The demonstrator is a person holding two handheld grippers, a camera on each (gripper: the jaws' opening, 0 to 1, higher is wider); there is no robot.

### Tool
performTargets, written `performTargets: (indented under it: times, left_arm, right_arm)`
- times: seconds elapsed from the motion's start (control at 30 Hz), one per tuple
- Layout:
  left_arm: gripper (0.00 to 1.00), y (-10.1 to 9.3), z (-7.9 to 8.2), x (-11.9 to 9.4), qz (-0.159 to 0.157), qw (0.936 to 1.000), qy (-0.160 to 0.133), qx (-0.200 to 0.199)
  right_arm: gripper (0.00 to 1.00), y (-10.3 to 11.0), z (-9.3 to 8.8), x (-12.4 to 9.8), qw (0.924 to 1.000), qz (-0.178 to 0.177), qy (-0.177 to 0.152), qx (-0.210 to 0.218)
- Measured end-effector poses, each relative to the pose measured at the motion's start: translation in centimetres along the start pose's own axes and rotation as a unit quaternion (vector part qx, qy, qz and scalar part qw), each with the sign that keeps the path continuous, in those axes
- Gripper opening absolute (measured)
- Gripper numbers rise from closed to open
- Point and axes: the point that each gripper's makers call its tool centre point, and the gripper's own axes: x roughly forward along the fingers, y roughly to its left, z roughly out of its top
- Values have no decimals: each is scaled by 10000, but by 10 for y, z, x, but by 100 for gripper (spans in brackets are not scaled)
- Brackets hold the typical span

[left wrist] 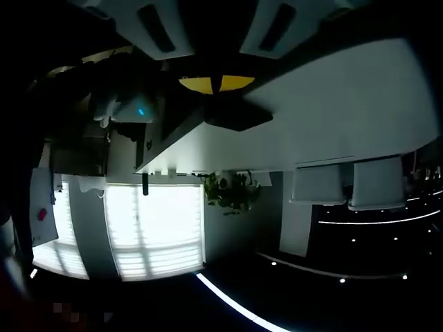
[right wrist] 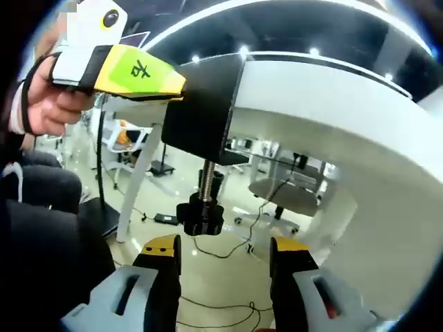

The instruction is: Clamp the fixed fixture on the desktop, loosen the retaining clip, secure it to the edge of the desk, and tighten the retaining clip.

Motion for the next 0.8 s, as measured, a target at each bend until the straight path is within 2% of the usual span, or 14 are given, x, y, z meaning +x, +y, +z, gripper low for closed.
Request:
performTargets:
  times: [0.07, 0.13, 0.2, 0.27, 0.3, 0.37, 0.43, 0.53, 0.63, 0.67, 0.73, 0.8]
  left_arm:
    - [1, 0, 0, 0, -11, 10000, -53, 11]
    - [1, 1, 0, -1, -45, 9999, -87, -69]
    - [1, 0, 1, -1, -59, 9999, -85, -83]
    - [1, 0, 1, -1, -57, 9999, -92, -89]
    - [1, 0, 1, -2, -58, 9999, -105, -97]
    - [1, 0, 1, -2, -72, 9998, -130, -149]
    - [1, -1, 1, -2, -86, 9997, -144, -163]
    - [1, -1, 1, -2, -73, 9998, -129, -139]
    - [1, -2, -1, 0, -73, 9997, -91, -209]
    - [1, -2, -1, 1, -52, 9999, -61, -115]
    - [1, -3, -1, 1, -21, 10000, -27, -7]
    - [1, -3, -1, 1, 7, 10000, 15, 67]
  right_arm:
    - [53, 1, 6, -2, 9993, -370, -80, -22]
    - [47, 9, 9, 0, 9984, -455, -110, 307]
    - [46, 17, 14, 4, 9980, -552, -114, 297]
    - [46, 16, 17, 6, 9956, -852, -123, 373]
    - [44, 19, 18, 7, 9956, -847, -115, 383]
    - [33, 22, 18, 9, 9950, -910, -81, 409]
    - [27, 16, 17, 7, 9930, -1138, -47, 318]
    - [26, 17, 17, 6, 9949, -969, -100, 277]
    - [26, 21, 18, 5, 9982, -567, -205, 8]
    - [26, 21, 19, 6, 9988, -403, -252, -154]
    - [26, 24, 18, 8, 9993, 38, -318, -194]
    - [25, 28, 19, 8, 9965, 638, -398, -366]
